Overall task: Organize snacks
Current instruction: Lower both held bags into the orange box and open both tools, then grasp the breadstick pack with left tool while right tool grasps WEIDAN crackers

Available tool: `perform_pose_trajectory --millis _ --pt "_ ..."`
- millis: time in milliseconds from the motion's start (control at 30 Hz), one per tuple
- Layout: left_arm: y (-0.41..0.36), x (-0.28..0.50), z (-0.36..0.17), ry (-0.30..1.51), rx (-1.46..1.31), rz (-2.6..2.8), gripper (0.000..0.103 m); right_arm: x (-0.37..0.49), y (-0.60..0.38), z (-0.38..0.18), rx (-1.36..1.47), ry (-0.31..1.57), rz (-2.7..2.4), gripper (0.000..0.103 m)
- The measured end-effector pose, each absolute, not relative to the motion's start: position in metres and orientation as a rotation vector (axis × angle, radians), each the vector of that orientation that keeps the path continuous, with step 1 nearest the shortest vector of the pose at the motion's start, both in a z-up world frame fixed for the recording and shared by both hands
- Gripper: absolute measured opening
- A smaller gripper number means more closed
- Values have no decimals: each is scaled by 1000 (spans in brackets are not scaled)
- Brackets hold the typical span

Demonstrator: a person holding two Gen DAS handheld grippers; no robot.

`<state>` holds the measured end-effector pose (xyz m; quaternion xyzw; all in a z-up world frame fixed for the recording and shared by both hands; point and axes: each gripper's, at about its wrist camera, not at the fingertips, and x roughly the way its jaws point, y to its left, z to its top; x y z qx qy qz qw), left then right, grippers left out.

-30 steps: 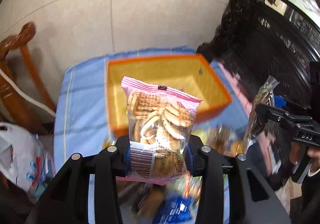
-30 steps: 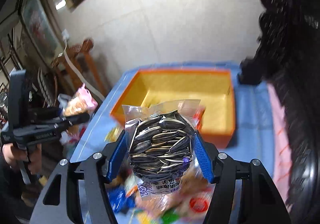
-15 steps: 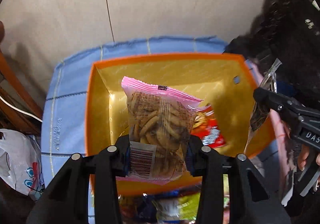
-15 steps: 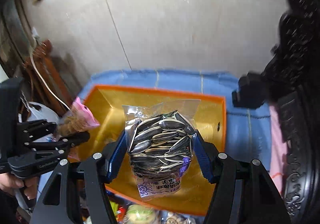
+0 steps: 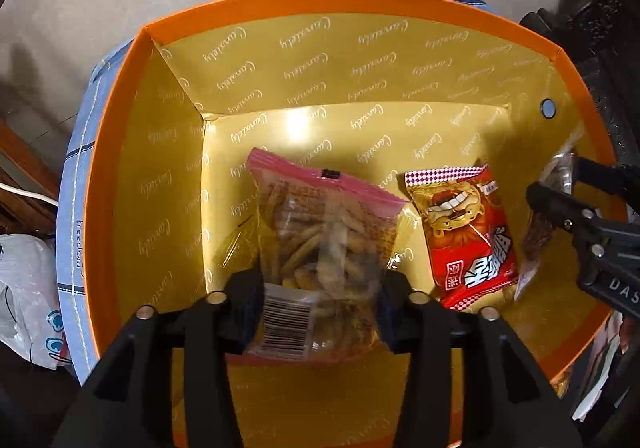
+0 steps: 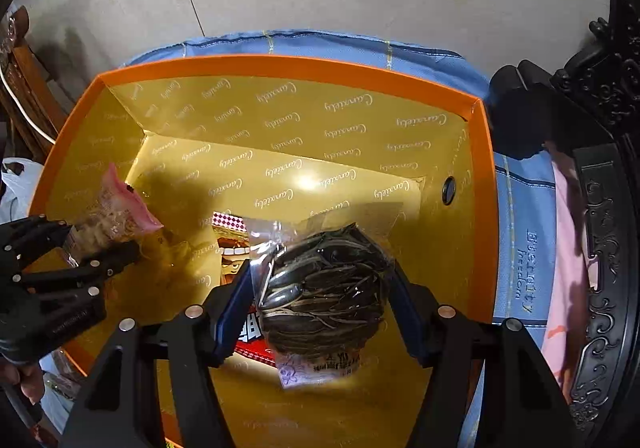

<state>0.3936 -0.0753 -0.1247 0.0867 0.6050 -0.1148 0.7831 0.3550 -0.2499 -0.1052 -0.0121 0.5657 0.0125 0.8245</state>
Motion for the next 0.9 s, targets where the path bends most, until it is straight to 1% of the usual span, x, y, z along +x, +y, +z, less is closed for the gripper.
perform_pose_trajectory --millis 33,67,133,167,233,300,367,433,567,633,900 --pt "-77 393 -124 1306 188 -243 77 354 -251 -105 -20 1203 27 68" --pt "-77 392 -121 1298 192 -235 81 353 -252 -103 -15 1200 27 68" --pt "-76 390 -115 1279 190 -245 81 349 -252 -98 -18 1184 16 72" --pt "-75 388 -112 1276 190 -245 82 346 -252 -95 -14 1177 19 72" --pt "-74 384 -106 1260 201 -225 89 340 -255 -88 4 1163 18 72" --pt "-69 380 -99 1239 209 -208 90 330 -257 -79 21 1141 14 74" --pt "-65 375 -94 1234 201 -205 90 320 -259 -71 38 1112 12 79" --pt "-60 363 -83 1216 195 -199 93 300 -262 -57 70 1061 6 88" --pt "-47 341 -66 1179 198 -195 95 254 -264 -32 109 963 15 94" --pt "-37 324 -59 1175 186 -188 95 234 -264 -27 112 941 8 99" --pt "9 250 -59 1198 151 -181 95 150 -255 -37 157 965 -15 99"
